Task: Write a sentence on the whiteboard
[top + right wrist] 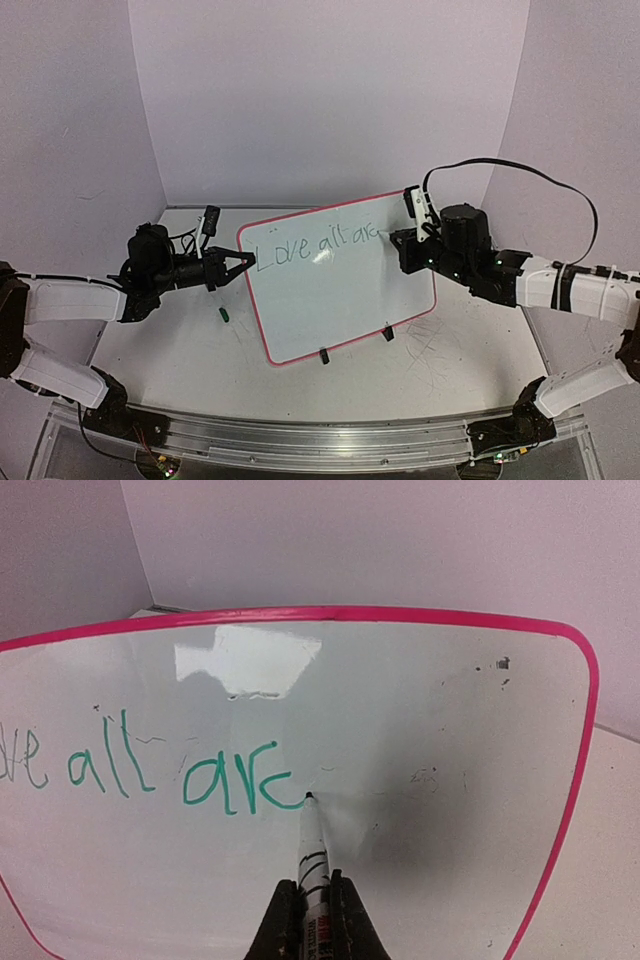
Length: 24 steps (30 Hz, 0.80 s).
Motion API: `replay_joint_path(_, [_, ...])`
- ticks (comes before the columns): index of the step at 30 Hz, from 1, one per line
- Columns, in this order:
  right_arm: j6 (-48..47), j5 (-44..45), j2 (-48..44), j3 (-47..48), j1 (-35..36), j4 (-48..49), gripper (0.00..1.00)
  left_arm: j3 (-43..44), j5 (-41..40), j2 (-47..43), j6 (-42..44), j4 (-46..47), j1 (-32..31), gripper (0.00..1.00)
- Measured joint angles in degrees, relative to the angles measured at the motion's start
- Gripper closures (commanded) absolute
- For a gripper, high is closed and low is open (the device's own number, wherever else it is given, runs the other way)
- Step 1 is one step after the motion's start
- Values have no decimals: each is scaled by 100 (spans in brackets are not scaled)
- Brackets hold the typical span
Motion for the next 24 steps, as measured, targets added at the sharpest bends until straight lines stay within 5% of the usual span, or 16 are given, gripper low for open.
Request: replay_joint_path(24, [1, -218, 119, 101, 0, 147, 100, 0, -27, -16, -8, -40, 0, 100])
